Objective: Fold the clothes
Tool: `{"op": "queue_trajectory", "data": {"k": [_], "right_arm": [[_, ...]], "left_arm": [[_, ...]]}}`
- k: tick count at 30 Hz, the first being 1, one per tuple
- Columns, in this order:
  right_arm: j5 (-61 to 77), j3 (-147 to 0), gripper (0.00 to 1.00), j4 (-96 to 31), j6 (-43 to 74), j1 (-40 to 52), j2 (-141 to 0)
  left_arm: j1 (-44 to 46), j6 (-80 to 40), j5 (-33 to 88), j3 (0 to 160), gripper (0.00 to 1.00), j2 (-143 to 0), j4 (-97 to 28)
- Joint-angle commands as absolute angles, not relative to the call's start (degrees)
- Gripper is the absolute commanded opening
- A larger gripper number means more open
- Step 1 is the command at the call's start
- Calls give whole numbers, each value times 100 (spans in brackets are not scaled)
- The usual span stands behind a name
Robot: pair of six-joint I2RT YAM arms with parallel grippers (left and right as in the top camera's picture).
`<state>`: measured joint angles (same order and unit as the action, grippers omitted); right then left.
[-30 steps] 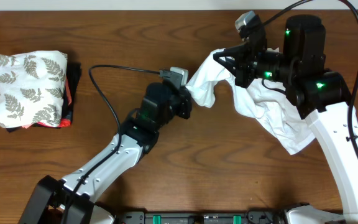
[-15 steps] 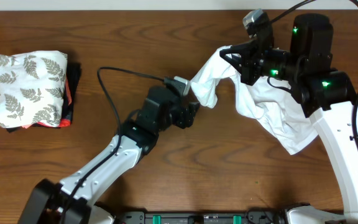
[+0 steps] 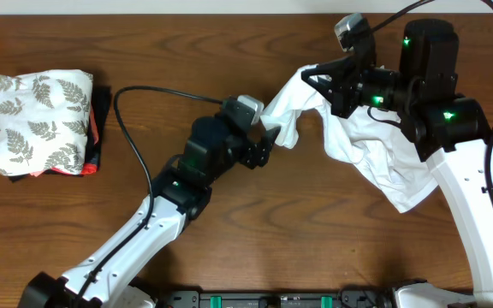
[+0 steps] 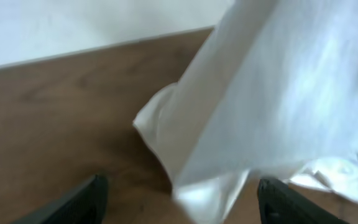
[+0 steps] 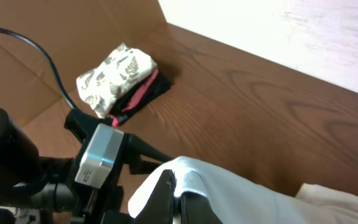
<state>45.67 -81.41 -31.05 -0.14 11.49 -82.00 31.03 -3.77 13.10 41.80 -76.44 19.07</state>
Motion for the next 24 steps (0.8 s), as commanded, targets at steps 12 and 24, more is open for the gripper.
{"op": "queue_trajectory", "data": {"k": [12, 24], "right_arm": [[4978, -8154, 1, -3083, 169, 1116, -8036], [4930, -8154, 34, -3135, 167, 1114, -8036]], "left_arm": [[3601, -344, 1280, 4224, 6, -8221, 2733], [2762, -207, 445, 4224, 6, -7465, 2596]]}}
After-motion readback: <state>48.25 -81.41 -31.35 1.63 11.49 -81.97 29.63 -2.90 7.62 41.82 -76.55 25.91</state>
